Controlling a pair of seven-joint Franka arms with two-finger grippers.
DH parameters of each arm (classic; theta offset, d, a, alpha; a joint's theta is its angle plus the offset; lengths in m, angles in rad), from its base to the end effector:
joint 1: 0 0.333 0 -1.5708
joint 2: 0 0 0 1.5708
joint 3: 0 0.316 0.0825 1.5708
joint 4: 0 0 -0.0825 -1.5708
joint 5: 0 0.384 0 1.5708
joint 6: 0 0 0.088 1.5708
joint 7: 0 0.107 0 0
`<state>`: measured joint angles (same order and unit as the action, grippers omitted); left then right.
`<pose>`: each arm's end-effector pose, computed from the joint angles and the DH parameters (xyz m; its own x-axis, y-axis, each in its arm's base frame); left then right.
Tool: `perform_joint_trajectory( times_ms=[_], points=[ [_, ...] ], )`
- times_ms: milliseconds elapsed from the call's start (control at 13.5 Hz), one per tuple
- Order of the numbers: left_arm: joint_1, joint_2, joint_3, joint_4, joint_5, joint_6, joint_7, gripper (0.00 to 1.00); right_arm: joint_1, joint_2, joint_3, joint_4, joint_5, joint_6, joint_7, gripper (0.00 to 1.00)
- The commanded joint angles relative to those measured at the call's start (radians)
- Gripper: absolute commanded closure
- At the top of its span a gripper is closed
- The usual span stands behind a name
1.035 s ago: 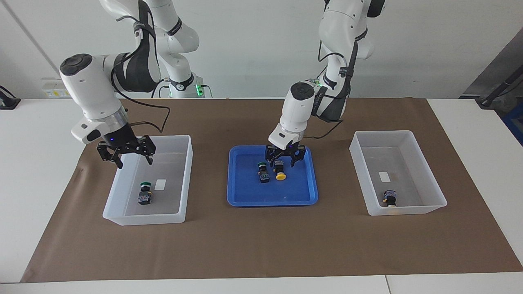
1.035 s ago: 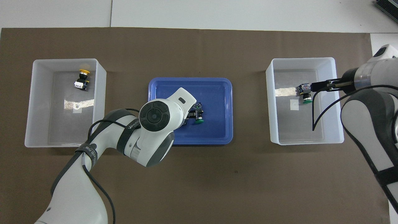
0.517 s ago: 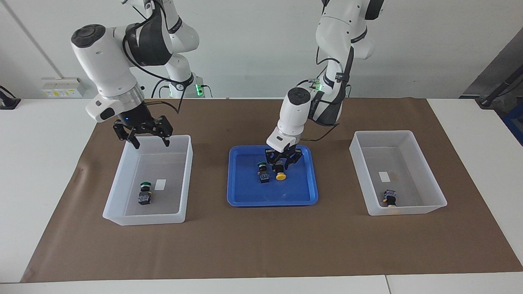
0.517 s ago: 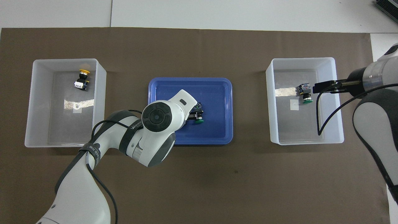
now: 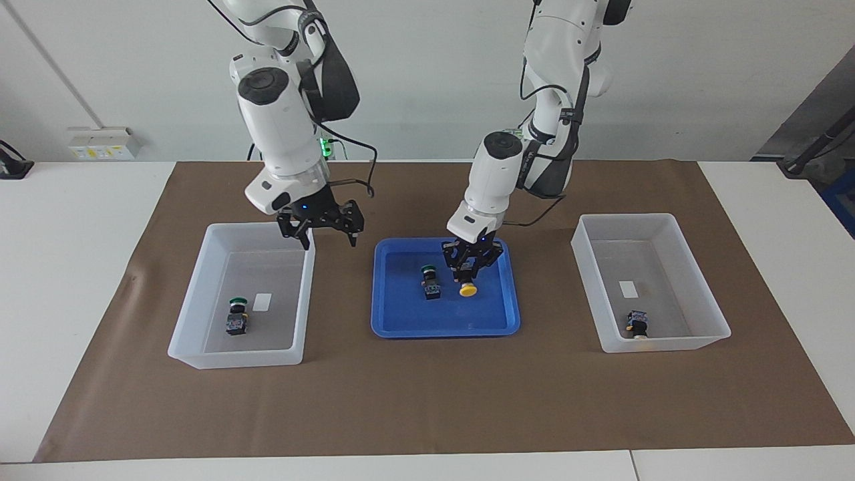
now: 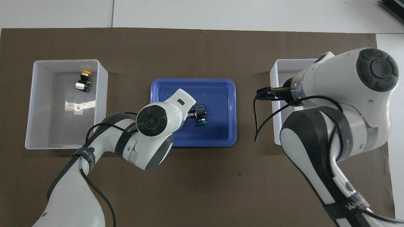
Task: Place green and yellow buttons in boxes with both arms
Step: 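Carry the yellow button with the left gripper while the right gripper grasps green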
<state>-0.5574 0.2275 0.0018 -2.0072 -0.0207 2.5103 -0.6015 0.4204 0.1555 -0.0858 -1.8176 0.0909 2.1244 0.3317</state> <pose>0.5257 -0.3262 0.3716 0.9735 0.0776 0.2153 0.0416 -0.9851 0.1670 0.5827 0.2094 0.4659 0.9920 -0.0436 0.1188 -0.0298 -0.9929 -0.1153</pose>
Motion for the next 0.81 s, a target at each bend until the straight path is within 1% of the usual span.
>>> perform_joint_trajectory(
  times_ms=[0, 148, 222, 443, 591, 739],
  points=[
    [0.107, -0.128, -0.003, -0.025, 0.016, -0.109, 0.087, 1.00, 0.069, 0.096, 0.000, 0.004, 0.004, 0.125, 0.097, 0.00],
    [0.172, -0.145, 0.000, -0.009, 0.016, -0.158, 0.126, 1.00, 0.130, 0.154, 0.000, 0.006, 0.004, 0.219, 0.168, 0.00],
    [0.215, -0.154, 0.000, -0.001, 0.016, -0.162, 0.143, 1.00, 0.153, 0.179, 0.000, 0.006, 0.003, 0.268, 0.184, 0.00],
    [0.333, -0.152, -0.003, 0.033, 0.016, -0.160, 0.303, 1.00, 0.224, 0.249, 0.000, 0.011, 0.001, 0.363, 0.211, 0.00],
    [0.411, -0.148, -0.003, 0.036, 0.016, -0.140, 0.420, 1.00, 0.259, 0.301, -0.002, 0.011, -0.037, 0.405, 0.218, 0.00],
    [0.497, -0.148, -0.003, 0.025, 0.010, -0.124, 0.611, 1.00, 0.252, 0.305, -0.002, 0.004, -0.146, 0.398, 0.198, 0.00]
  ],
)
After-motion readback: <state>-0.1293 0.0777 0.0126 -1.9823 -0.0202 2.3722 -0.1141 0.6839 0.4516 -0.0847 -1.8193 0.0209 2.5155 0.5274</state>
